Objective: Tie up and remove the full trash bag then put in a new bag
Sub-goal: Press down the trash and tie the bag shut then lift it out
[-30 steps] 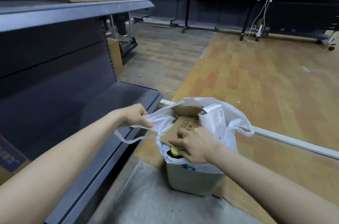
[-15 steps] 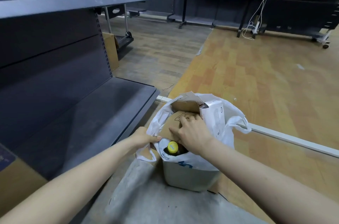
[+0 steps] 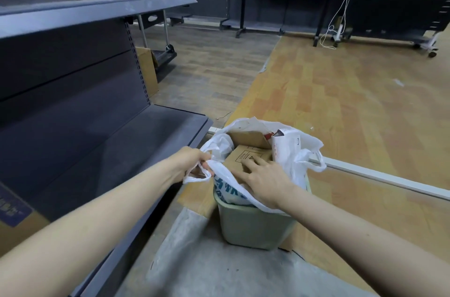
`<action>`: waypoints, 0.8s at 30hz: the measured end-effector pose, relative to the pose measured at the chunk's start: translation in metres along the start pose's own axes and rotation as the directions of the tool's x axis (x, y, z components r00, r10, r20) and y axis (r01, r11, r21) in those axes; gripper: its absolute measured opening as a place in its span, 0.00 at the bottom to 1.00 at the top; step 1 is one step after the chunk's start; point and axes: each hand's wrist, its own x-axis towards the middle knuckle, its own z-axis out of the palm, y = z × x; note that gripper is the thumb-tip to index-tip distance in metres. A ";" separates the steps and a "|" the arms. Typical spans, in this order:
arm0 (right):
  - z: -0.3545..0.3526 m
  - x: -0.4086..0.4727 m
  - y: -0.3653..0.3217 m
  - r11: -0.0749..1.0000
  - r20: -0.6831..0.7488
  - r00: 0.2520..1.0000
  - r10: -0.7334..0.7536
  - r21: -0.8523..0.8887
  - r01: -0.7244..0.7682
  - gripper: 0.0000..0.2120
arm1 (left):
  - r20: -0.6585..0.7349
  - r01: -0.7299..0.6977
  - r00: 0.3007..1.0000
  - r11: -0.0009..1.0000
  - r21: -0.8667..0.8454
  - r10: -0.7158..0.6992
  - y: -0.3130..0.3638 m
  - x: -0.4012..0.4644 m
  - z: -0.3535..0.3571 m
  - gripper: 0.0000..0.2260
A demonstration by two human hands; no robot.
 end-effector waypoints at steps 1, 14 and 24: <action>-0.002 -0.003 0.005 0.999 -0.187 0.982 -0.007 0.038 0.014 0.18 | -0.001 -0.001 1.000 1.000 -0.029 0.001 0.001 -0.002 0.002 0.09; -0.038 -0.059 0.129 -0.135 0.726 0.406 0.555 0.560 -0.818 0.07 | -0.127 -0.125 0.978 0.950 0.286 0.167 0.065 -0.029 -0.025 0.07; -0.023 -0.060 0.124 -0.359 0.847 0.334 0.414 0.489 -0.795 0.25 | -0.275 -0.280 0.873 0.875 0.395 0.404 0.100 -0.036 -0.018 0.09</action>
